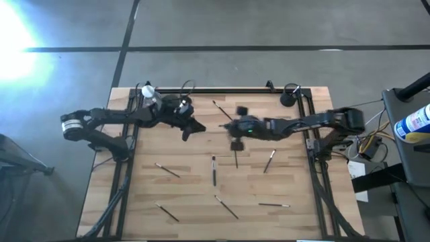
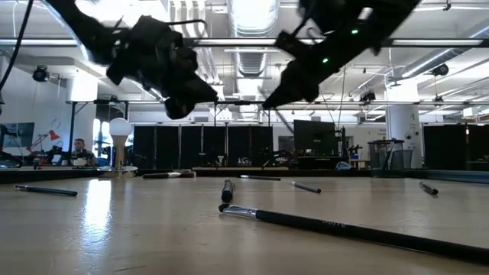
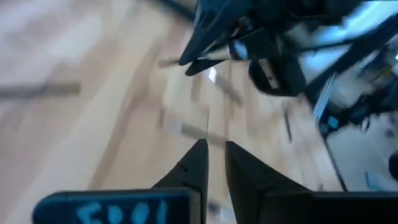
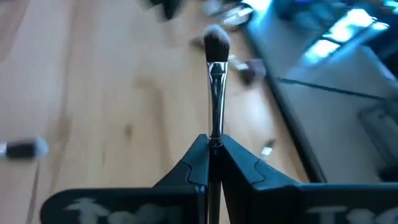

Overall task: Put items in baskets/containers
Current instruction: Put the foundation brush into the mesh organizer

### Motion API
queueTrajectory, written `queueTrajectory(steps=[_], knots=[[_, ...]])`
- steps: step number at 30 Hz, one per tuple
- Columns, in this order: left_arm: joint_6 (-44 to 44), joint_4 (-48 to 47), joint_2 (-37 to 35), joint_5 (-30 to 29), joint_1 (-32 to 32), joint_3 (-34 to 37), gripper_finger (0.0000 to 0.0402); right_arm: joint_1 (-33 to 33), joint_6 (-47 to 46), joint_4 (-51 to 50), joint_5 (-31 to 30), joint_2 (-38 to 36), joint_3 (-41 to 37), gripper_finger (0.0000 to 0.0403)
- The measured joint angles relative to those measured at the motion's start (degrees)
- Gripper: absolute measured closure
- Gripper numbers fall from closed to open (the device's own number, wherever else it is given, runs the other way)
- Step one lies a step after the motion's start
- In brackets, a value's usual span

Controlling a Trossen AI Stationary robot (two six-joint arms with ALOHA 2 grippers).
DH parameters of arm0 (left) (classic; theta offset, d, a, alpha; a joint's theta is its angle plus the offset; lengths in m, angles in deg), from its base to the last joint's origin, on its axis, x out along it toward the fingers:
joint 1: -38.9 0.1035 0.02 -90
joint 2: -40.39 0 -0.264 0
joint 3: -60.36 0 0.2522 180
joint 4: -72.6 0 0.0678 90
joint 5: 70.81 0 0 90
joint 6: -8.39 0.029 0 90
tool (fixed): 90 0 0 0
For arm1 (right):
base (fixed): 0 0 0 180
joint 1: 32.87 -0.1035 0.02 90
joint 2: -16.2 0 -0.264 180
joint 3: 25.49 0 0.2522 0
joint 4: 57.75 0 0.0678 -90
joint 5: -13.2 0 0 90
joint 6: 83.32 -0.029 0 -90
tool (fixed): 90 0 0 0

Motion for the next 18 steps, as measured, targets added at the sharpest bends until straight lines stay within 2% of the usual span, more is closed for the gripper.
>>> queueTrajectory(steps=[3,6,9,12,15,18], knots=[[-0.9,16.0,1.4,-4.2,0.0,5.7,0.0382,0.5,-4.3,3.2,-6.4,-8.0,-6.6,0.0389],[1.2,24.1,2.9,-10.8,0.0,9.2,0.0398,1.8,-8.4,4.3,-13.3,-16.1,-11.7,0.0389],[3.9,27.5,4.2,-14.7,0.0,10.5,0.04,4.7,-12.5,4.8,-19.5,-24.2,-15.1,0.0389],[5.4,31.0,5.6,-15.8,0.0,10.9,0.0401,9.3,-16.3,4.7,-25.3,-30.6,-17.7,0.0389],[6.8,34.0,6.9,-15.8,0.0,10.9,0.0401,15.8,-18.8,5.1,-27.6,-35.0,-19.2,0.0389],[6.9,36.6,8.1,-15.8,0.0,10.9,0.0401,22.8,-20.0,7.6,-28.2,-35.8,-20.7,0.0389]])
